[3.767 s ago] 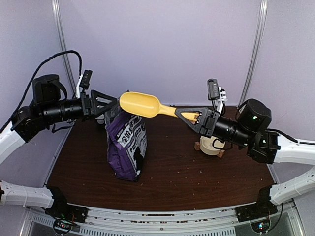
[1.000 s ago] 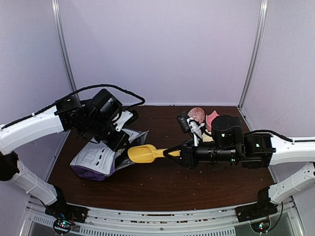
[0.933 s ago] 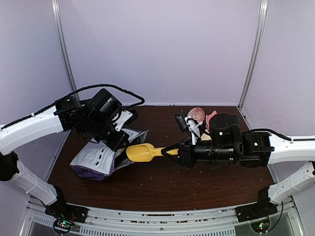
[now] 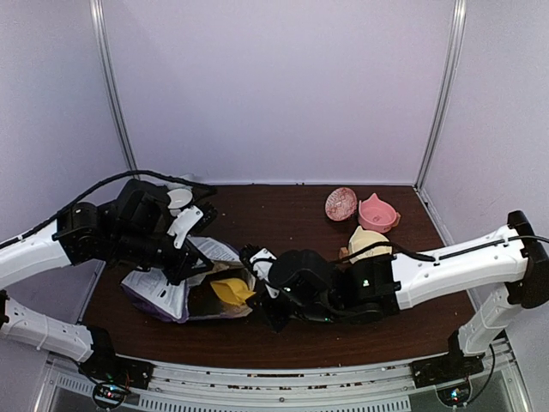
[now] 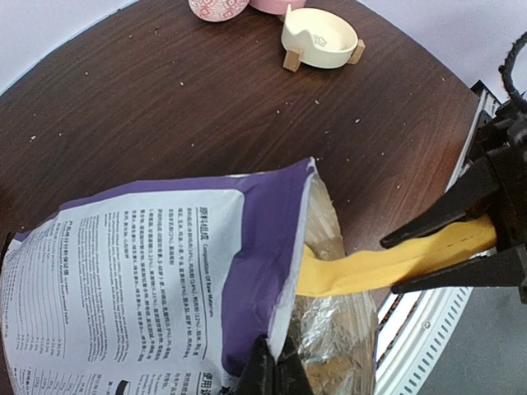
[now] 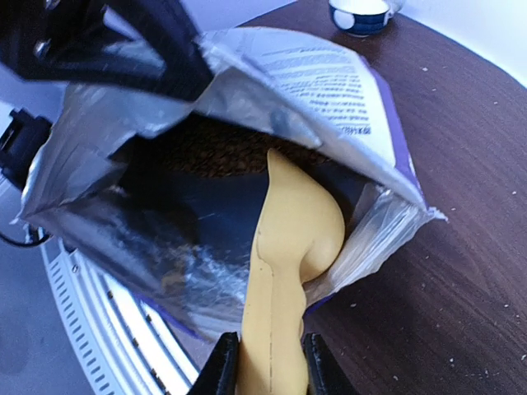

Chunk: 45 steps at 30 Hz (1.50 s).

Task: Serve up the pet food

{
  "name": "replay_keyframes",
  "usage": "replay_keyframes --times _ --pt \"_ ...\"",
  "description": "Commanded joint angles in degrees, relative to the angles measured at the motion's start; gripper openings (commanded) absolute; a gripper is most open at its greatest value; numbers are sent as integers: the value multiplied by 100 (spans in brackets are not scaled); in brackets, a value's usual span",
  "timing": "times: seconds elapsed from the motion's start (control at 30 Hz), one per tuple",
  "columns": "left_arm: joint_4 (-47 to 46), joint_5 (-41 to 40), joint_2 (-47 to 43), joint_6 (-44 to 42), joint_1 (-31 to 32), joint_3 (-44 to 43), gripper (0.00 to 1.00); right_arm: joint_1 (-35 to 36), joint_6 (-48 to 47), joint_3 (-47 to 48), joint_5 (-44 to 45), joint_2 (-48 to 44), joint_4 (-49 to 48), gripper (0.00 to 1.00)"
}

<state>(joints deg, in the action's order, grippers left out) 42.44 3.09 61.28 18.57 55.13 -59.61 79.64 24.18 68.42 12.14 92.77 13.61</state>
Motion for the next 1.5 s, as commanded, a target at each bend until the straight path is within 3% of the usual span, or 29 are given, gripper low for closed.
replay_keyframes --times 0.0,0.2,0.37,0.6,0.87,1.1,1.47 --pt "-439 165 -193 163 85 214 0 -106 483 544 1515 552 248 8" --pt "-362 -190 -247 601 194 467 0 -160 999 823 2430 1222 -102 8" --pt "-630 -246 -138 774 261 503 0 -191 849 1099 3067 1809 -484 9" --pt "-844 1 59 829 279 423 0 -466 927 1587 2975 2548 -978 7" --pt "-930 263 317 719 279 255 0 -898 1393 1673 1631 2871 -1657 8" --pt "-1040 203 369 705 279 195 0 -1131 1380 1609 -270 3204 -2719 8" --pt "-919 -598 288 951 277 147 0 -1473 1912 1653 -2643 3362 -3438 8"
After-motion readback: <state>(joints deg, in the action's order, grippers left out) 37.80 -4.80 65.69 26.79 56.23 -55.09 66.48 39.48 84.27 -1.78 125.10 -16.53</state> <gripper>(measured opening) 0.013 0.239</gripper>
